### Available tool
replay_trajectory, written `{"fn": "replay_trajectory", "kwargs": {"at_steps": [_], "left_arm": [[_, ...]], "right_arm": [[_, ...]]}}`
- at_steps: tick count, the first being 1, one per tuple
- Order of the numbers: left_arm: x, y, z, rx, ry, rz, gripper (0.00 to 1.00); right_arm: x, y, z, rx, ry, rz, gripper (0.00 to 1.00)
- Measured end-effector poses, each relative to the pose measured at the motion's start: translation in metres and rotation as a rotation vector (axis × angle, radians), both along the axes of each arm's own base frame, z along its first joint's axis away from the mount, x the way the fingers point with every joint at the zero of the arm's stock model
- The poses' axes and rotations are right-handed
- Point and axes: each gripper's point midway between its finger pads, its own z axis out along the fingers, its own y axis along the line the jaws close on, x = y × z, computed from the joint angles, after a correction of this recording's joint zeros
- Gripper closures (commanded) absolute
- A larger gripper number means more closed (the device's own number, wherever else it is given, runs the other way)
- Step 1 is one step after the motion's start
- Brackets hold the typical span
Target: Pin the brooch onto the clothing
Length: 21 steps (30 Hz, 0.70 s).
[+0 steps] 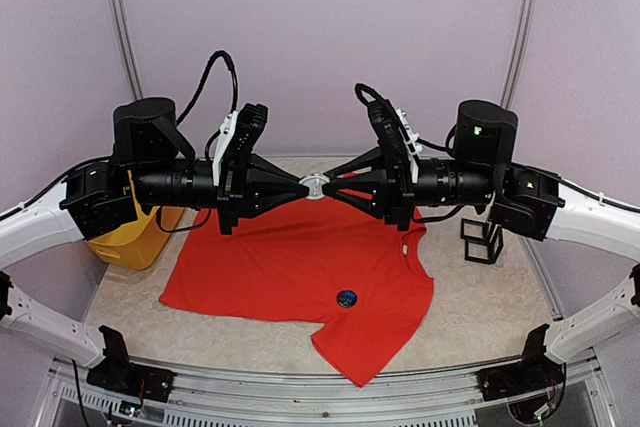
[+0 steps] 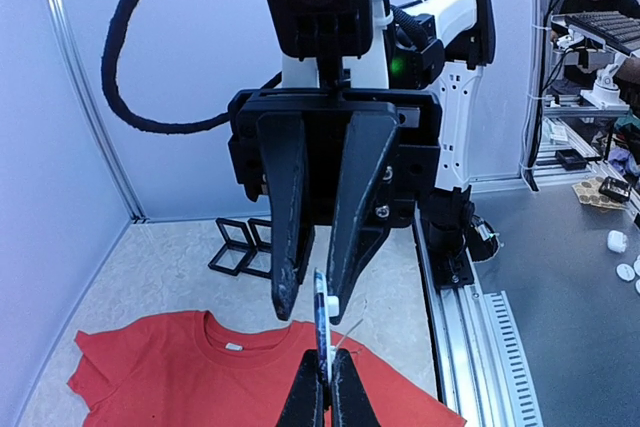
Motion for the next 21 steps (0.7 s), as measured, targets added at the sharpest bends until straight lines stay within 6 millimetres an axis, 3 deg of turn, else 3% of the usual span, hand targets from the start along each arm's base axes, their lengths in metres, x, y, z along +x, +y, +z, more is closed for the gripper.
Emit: {"fn": "replay_trajectory", "kwargs": {"at_steps": [2, 12, 13, 15, 17, 19, 21], "left_arm": [[0.000, 0.000, 0.000, 0.001, 0.000, 0.002, 1.00], [0.004, 0.000, 0.000, -0.009, 0.020, 0.016, 0.99], [0.004, 0.000, -0.001, -0.010, 0.022, 0.018, 0.92], [0.006, 0.001, 0.000, -0.017, 0.025, 0.023, 0.61], [0.008, 0.001, -0.001, -0.021, 0.027, 0.034, 0.39], [0.015, 0.003, -0.002, -0.028, 0.034, 0.070, 0.32], [0.030, 0.009, -0.005, -0.038, 0.056, 0.142, 0.31]], "right_arm": [[-0.001, 0.001, -0.001, -0.002, 0.005, 0.008, 1.00], [-0.003, 0.001, -0.001, 0.004, 0.025, 0.034, 1.00], [-0.002, 0.001, -0.001, 0.005, 0.027, 0.035, 1.00], [-0.001, 0.001, 0.000, 0.006, 0.032, 0.031, 1.00], [0.004, 0.000, -0.001, 0.009, 0.034, 0.006, 1.00], [0.017, -0.003, -0.004, 0.012, 0.045, -0.057, 1.00], [0.034, -0.010, -0.015, -0.003, 0.058, -0.147, 1.00]]}}
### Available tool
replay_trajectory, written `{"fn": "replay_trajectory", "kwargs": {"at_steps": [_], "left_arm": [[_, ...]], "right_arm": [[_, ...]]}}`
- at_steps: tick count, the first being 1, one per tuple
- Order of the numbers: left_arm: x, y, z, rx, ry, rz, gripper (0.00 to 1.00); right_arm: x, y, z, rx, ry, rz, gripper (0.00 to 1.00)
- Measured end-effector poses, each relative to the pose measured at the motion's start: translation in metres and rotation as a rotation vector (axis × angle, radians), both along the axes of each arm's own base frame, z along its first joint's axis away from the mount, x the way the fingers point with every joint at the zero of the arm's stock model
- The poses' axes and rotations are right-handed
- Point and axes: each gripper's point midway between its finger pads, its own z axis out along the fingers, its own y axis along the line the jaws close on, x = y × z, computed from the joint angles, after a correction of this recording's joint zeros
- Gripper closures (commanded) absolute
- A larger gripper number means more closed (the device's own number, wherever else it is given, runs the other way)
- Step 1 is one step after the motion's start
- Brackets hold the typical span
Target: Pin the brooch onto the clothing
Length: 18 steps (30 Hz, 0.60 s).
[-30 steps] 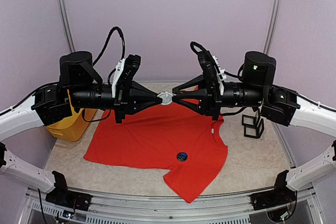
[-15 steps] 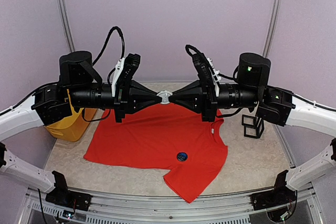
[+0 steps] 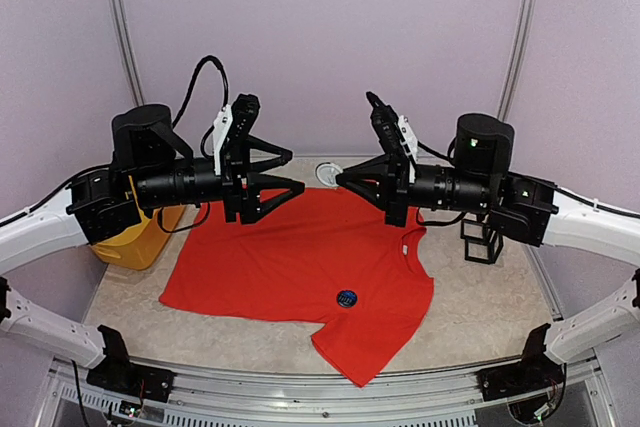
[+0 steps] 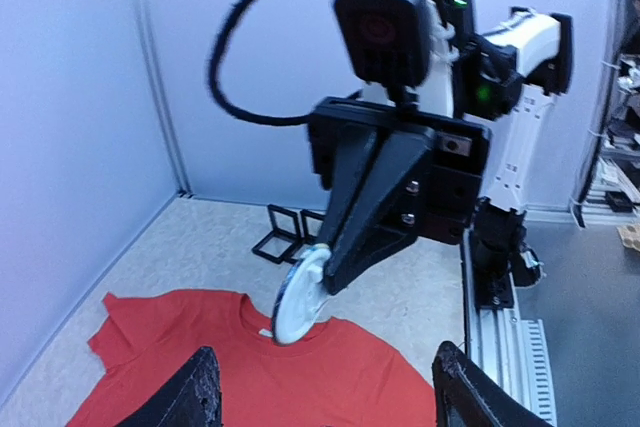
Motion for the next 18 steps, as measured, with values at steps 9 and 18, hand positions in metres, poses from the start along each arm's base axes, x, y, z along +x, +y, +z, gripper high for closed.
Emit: {"fn": "replay_trajectory", "kwargs": {"at_steps": [9, 18], "left_arm": [[0.139, 0.072, -0.106, -0.036, 0.407, 0.556, 0.45], [0.137, 0.194, -0.356, 0.208, 0.910, 1.072, 0.50]], "right_arm": [[0.087, -0.055, -0.151, -0.246, 0.207, -0.421, 1.00], [0.095, -0.111, -0.308, -0.434, 0.488, -0.582, 1.00]]}}
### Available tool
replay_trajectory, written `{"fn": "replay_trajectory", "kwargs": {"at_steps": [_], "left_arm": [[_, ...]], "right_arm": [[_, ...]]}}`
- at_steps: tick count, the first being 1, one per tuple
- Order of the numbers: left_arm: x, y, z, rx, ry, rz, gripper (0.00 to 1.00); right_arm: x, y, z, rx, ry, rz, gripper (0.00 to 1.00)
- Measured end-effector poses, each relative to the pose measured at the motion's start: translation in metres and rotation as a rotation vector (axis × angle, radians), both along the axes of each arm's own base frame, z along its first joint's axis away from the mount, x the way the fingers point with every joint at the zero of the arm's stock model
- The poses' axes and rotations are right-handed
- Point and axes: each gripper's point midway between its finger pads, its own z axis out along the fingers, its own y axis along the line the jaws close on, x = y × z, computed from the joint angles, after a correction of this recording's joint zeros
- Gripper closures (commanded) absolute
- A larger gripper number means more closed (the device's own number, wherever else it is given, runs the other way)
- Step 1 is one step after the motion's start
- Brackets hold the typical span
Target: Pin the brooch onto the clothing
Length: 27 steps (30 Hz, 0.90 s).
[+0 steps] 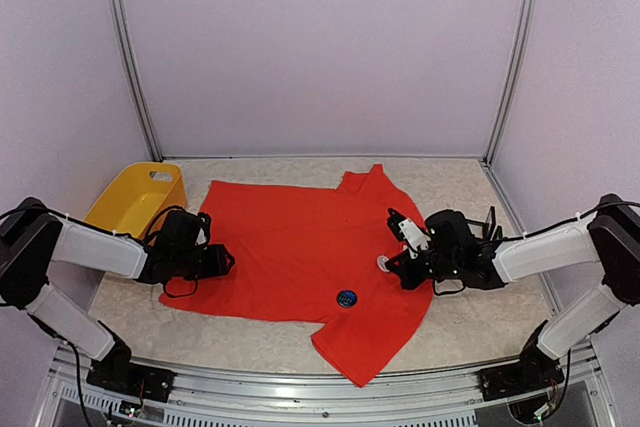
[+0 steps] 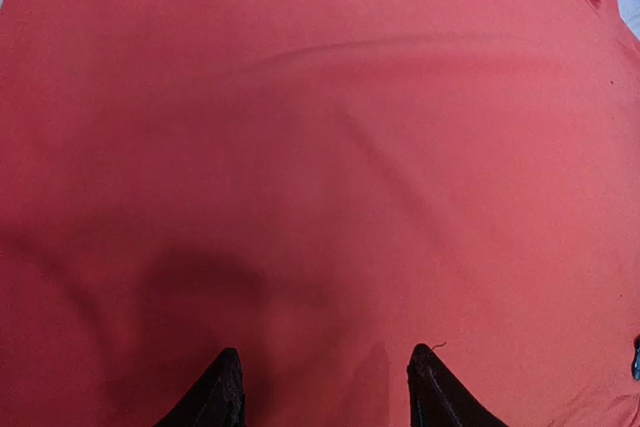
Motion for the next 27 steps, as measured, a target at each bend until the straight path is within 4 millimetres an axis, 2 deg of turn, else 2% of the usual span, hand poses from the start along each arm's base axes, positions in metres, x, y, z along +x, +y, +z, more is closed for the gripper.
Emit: {"fn": "replay_trajectory", "kwargs": {"at_steps": [2, 4, 6, 7, 8, 10, 12, 14, 17, 20, 22, 24, 27], "left_arm": [[0.005, 0.007, -0.001, -0.011, -0.007, 0.050, 0.52], [0.012, 0.005, 0.006, -0.015, -0.047, 0.060, 0.52], [0.017, -0.012, 0.020, 0.028, -0.121, -0.004, 0.53], [0.016, -0.028, 0.028, 0.047, -0.159, -0.072, 0.55], [0.014, -0.051, 0.040, 0.055, -0.200, -0.165, 0.61], [0.012, -0.107, 0.066, 0.028, -0.268, -0.379, 0.66], [0.016, -0.150, 0.083, 0.006, -0.319, -0.539, 0.60], [0.017, -0.184, 0.089, 0.007, -0.350, -0.681, 0.52], [0.005, -0.220, 0.068, 0.075, -0.337, -0.890, 0.46], [-0.010, -0.236, 0.037, 0.158, -0.285, -1.043, 0.41], [-0.018, -0.239, 0.017, 0.205, -0.252, -1.125, 0.40], [-0.024, -0.232, 0.000, 0.242, -0.209, -1.175, 0.40], [-0.025, -0.227, -0.011, 0.267, -0.181, -1.208, 0.40]], "right_arm": [[0.007, -0.011, -0.012, 0.000, 0.030, -0.046, 1.00], [0.012, -0.018, -0.016, 0.009, 0.041, -0.077, 1.00], [0.016, -0.022, -0.014, 0.020, 0.038, -0.095, 1.00], [0.017, -0.022, -0.013, 0.022, 0.035, -0.096, 1.00], [0.018, -0.021, -0.011, 0.023, 0.031, -0.095, 1.00], [0.021, -0.019, -0.005, 0.023, 0.016, -0.090, 1.00], [0.025, -0.015, 0.002, 0.026, -0.002, -0.081, 1.00], [0.029, -0.012, 0.009, 0.030, -0.023, -0.071, 1.00], [0.033, -0.007, 0.019, 0.034, -0.048, -0.054, 1.00], [0.036, -0.003, 0.025, 0.041, -0.063, -0.038, 1.00], [0.035, -0.001, 0.027, 0.046, -0.063, -0.026, 1.00], [0.032, 0.001, 0.027, 0.053, -0.058, -0.007, 1.00], [0.028, 0.005, 0.027, 0.065, -0.049, 0.020, 1.00]]}}
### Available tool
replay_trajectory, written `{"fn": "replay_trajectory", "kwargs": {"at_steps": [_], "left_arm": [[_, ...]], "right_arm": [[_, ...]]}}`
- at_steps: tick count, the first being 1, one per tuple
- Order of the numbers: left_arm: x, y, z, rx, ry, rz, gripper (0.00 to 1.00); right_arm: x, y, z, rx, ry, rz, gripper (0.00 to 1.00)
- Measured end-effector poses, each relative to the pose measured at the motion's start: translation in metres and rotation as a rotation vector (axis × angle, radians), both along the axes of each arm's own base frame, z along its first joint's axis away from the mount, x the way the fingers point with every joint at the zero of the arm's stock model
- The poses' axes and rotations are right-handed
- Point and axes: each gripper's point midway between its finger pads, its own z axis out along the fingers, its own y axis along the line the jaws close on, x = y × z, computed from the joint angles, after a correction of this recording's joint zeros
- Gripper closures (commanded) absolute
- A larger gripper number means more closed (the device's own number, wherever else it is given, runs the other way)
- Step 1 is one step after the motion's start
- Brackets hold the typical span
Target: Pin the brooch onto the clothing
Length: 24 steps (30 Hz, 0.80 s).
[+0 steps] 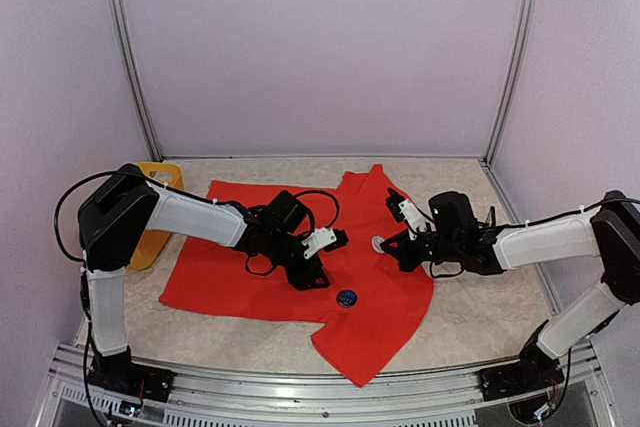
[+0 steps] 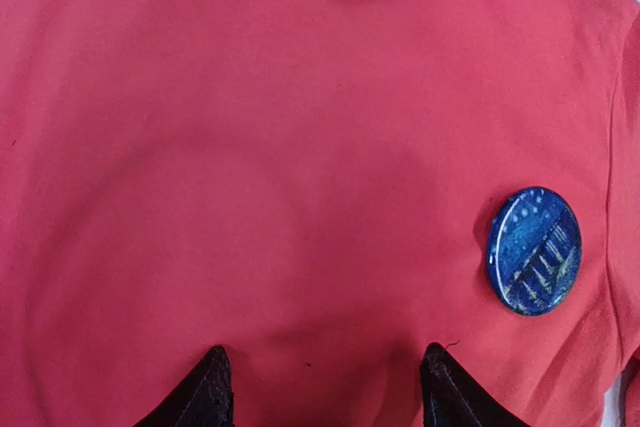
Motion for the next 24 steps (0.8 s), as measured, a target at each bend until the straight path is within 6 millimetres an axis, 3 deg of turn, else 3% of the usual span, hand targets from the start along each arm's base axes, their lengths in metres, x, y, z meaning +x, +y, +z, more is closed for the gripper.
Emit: {"fn": "replay_trajectory", "kwargs": {"at_steps": [3, 6, 10, 14, 24], "left_arm": [[0.005, -0.004, -0.002, 0.001, -0.016, -0.002, 0.48], [0.006, -0.010, -0.003, -0.009, -0.039, -0.001, 0.75], [0.000, -0.017, -0.005, -0.030, -0.054, -0.007, 1.00], [-0.013, -0.018, -0.003, -0.065, -0.041, -0.015, 1.00], [-0.045, 0.002, 0.003, -0.109, 0.037, 0.023, 1.00]], "right_arm": [[-0.003, 0.003, 0.001, 0.012, 0.009, 0.024, 1.00], [-0.006, 0.005, 0.001, 0.019, 0.014, 0.039, 1.00], [-0.008, 0.008, 0.002, 0.027, 0.016, 0.058, 1.00], [-0.016, 0.011, 0.002, 0.043, 0.003, 0.092, 1.00], [-0.047, 0.034, 0.006, 0.051, -0.161, 0.258, 1.00]]}}
